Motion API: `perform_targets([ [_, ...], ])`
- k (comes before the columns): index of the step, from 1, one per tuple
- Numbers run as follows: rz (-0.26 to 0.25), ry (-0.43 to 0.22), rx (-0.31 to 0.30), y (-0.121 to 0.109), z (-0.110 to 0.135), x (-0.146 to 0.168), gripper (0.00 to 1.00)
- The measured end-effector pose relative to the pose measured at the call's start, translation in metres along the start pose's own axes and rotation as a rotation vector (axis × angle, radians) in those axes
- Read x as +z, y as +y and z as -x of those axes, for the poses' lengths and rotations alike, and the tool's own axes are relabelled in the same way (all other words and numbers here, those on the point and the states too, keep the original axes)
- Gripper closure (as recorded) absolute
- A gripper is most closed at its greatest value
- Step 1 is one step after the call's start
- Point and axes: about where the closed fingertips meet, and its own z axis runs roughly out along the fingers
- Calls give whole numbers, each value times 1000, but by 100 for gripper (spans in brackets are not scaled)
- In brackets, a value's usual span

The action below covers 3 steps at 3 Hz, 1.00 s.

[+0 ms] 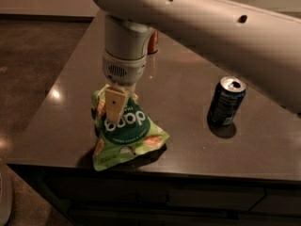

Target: Move green rice chip bag near pepsi can

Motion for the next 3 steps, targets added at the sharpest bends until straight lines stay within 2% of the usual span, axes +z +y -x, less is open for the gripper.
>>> perform_targets([
  [1, -16, 5, 5, -16, -9, -14, 83],
  [2, -40, 5, 19, -35, -21, -30, 100],
  [3, -59, 17, 50, -53, -42, -41, 100],
])
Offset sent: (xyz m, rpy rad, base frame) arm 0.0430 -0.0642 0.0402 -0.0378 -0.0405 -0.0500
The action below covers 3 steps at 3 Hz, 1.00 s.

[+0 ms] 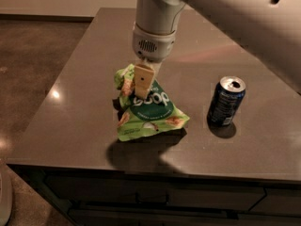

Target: Move green rice chip bag near pepsi can

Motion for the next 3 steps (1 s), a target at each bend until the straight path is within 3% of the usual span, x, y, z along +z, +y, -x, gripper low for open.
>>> perform_targets([
  [1, -14, 12, 43, -16, -23, -7, 100],
  [2, -27, 17, 92, -29, -43, -11, 84],
  [3, -37, 24, 132, -41, -59, -13, 60],
])
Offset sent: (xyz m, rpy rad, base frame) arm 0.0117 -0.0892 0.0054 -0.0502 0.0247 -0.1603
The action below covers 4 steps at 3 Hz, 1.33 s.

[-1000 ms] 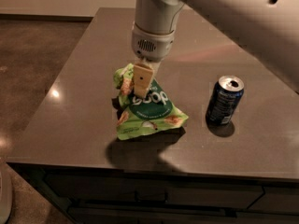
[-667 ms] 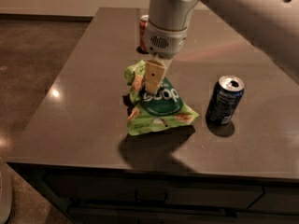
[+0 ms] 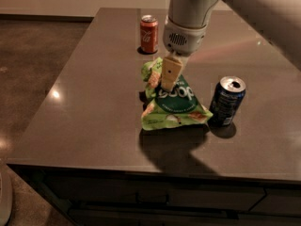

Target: Move green rice chip bag near pepsi can

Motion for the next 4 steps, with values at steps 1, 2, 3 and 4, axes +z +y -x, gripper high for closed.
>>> perform_targets([
  [1, -9, 10, 35, -12, -11, 0, 36],
  [2, -15, 18, 66, -23, -22, 1, 13],
  [3, -16, 25, 76, -27, -27, 2, 0],
  [4, -14, 32, 74, -29, -29, 3, 0],
])
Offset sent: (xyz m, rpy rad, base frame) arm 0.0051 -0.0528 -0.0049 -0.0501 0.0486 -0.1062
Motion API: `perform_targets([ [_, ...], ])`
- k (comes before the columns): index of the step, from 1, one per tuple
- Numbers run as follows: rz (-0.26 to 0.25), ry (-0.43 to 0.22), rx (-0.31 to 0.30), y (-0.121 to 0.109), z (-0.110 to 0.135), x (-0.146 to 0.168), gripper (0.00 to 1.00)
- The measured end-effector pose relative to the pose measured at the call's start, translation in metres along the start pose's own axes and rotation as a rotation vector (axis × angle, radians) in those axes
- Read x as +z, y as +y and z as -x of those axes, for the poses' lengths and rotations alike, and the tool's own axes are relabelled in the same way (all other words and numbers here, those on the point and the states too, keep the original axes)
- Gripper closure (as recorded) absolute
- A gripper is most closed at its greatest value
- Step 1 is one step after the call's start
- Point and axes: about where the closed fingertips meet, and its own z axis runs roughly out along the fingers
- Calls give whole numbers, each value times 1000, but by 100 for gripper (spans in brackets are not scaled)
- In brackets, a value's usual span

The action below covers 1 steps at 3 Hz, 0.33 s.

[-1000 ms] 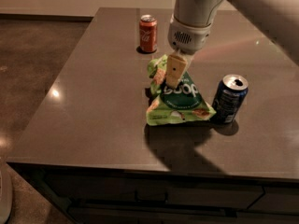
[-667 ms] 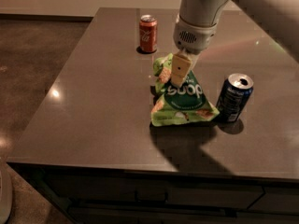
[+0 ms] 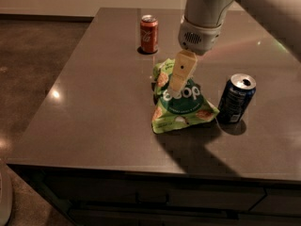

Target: Move green rice chip bag near pepsi can

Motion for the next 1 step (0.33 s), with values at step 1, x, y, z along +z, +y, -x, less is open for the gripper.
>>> perform_targets([
  [1, 0, 0, 0, 0, 0, 0, 0],
])
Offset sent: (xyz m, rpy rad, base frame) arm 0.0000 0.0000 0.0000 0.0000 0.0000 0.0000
